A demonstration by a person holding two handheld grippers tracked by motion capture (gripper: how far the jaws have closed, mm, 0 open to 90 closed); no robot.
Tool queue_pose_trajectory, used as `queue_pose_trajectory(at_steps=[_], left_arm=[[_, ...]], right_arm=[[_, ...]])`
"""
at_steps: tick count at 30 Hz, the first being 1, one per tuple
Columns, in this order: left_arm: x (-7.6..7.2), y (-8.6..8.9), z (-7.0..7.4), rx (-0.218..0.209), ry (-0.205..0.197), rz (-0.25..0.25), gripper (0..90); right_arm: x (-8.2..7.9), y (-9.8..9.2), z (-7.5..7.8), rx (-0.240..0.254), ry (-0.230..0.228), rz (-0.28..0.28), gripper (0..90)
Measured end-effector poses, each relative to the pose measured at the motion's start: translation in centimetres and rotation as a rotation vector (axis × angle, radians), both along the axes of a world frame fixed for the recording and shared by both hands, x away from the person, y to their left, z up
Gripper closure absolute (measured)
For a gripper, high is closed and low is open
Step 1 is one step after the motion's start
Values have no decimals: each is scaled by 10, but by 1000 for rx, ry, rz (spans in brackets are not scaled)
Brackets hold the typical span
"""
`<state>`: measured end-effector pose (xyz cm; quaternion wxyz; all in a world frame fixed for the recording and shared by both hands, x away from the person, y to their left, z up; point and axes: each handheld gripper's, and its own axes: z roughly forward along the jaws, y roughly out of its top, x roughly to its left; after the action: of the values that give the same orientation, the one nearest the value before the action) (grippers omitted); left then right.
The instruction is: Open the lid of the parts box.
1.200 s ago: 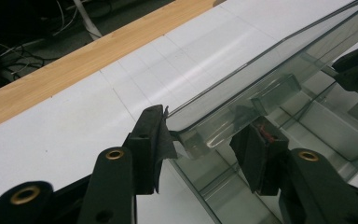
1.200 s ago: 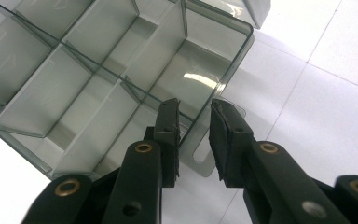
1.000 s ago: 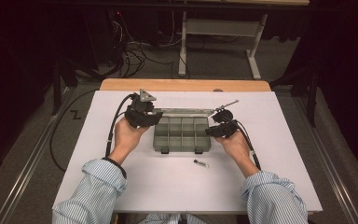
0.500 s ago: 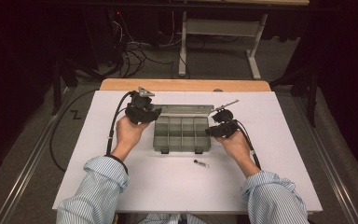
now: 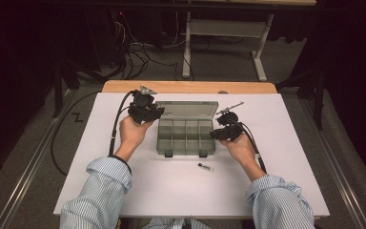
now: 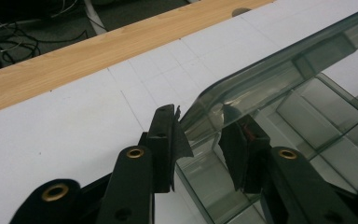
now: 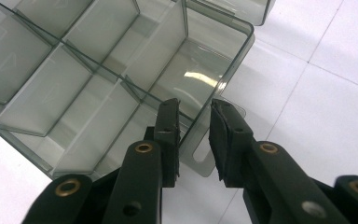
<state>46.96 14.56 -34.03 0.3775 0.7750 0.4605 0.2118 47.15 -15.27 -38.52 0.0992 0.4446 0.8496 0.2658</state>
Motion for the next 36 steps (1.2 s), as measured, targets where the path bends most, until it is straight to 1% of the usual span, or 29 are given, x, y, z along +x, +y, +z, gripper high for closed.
queue_pose_trajectory(at_steps=[1, 2, 8, 13, 15, 16, 20, 24, 28, 33, 36], left_arm=[[1, 0, -1, 1, -4, 2, 654], [2, 0, -2, -4, 4, 4, 655], [8, 1, -7, -18, 22, 13, 660], [12, 1, -11, -8, 32, 17, 665], [15, 0, -13, -7, 29, 21, 668], [16, 0, -14, -9, 38, 26, 669], [21, 0, -17, -11, 44, 35, 676], [25, -2, -19, 6, 48, 40, 680], [28, -3, -19, 4, 53, 47, 682], [31, -4, -19, 19, 60, 52, 683], [33, -5, -20, 12, 60, 62, 683]], right_arm=[[0, 0, 0, 0, -1, 0, 750], [0, 0, 0, 0, -3, 1, 750], [-1, 0, 0, -2, -2, -2, 750], [-1, 0, 0, -1, -4, -3, 750], [-1, 0, 0, 0, -6, -3, 750], [-1, 0, 0, 0, -6, -3, 750], [-1, 0, 0, -1, -6, -3, 750], [-1, 0, 0, 0, -8, -2, 750], [-1, 1, 0, -1, -9, -4, 750], [-1, 1, 0, 0, -9, -4, 750], [-1, 1, -1, -1, -9, -4, 750]])
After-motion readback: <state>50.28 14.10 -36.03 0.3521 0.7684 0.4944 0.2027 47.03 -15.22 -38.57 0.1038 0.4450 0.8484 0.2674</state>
